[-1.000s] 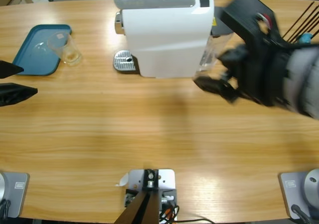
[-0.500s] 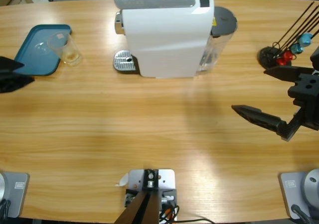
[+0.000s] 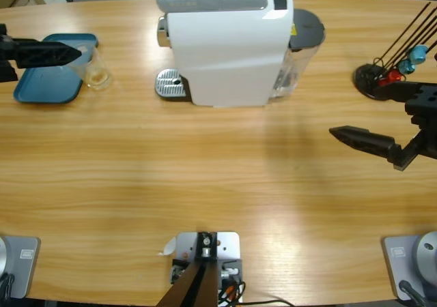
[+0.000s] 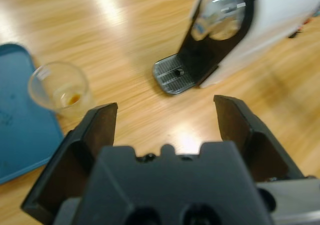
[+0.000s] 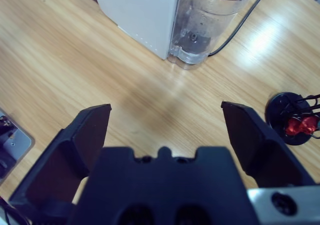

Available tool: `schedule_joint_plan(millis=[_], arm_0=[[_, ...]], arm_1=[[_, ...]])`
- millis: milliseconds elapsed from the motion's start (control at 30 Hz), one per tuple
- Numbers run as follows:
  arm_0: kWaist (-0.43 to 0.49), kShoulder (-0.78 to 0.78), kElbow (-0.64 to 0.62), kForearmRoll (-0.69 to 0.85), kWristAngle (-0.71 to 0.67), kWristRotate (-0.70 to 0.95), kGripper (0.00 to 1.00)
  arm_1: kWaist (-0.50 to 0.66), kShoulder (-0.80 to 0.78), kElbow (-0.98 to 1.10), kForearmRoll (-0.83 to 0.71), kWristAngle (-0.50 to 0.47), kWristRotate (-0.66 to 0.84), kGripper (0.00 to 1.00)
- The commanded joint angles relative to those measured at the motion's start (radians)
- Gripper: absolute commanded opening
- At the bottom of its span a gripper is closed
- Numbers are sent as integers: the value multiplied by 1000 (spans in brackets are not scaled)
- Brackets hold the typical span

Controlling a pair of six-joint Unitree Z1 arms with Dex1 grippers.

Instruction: Pour coffee

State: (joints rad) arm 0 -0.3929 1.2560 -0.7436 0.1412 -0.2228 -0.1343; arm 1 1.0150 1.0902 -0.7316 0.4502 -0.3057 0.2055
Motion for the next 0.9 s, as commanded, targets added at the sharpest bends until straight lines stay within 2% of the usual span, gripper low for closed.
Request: schedule_joint_plan(millis=[33, 333, 667, 900], arm_0=[[78, 80, 108, -78, 45, -18, 807], [134, 63, 142, -99, 118, -6, 807], [146, 160, 156, -188, 120, -7, 807], [160, 280, 155, -323, 137, -2, 807]], arm_1=[[-41, -29, 43, -28, 36, -20, 1000], [-59, -40, 52, -38, 46, -20, 1000], [-59, -30, 59, -51, 46, -17, 1000], [-59, -33, 64, -59, 43, -14, 1000]])
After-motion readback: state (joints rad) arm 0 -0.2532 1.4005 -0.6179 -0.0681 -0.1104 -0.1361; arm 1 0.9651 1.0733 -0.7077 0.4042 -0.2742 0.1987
